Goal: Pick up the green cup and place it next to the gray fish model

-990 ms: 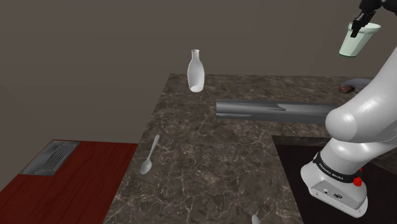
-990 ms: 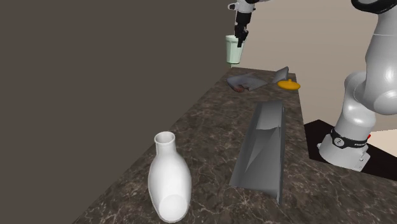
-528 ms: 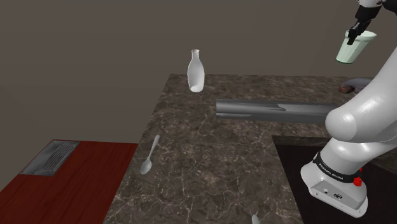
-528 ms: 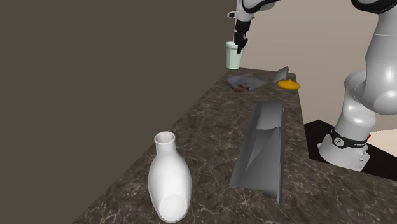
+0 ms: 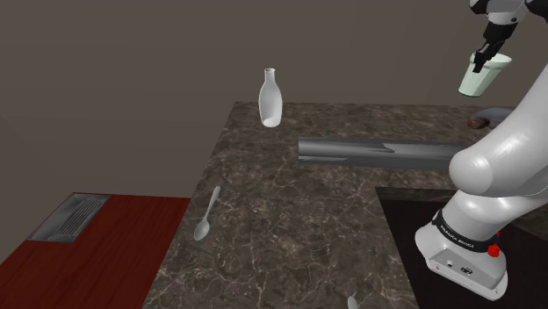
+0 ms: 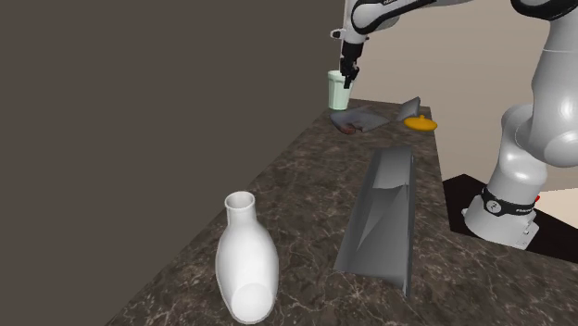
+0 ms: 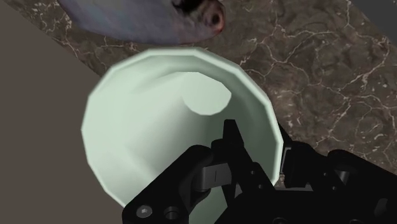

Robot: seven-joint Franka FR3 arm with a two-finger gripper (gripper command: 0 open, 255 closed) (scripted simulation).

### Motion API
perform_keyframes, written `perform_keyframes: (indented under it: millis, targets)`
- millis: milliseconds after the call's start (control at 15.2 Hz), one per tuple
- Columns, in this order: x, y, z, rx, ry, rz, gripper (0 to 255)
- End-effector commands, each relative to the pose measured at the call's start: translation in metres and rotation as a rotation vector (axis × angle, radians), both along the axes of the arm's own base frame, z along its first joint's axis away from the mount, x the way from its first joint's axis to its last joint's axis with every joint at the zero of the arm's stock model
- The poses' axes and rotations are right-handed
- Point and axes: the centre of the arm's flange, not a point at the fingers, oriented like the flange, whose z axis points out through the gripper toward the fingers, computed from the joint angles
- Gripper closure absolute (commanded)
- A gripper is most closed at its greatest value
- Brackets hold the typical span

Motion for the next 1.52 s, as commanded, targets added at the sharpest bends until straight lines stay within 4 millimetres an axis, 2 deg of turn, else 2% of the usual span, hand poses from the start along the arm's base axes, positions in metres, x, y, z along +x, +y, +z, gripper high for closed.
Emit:
perform_keyframes:
  millis: [0,1452]
  targets:
    - [0.0,0.0,-0.011,-0.001,-0.001,0.0,255]
    - [0.0,0.0,-0.129,-0.001,-0.001,0.0,255]
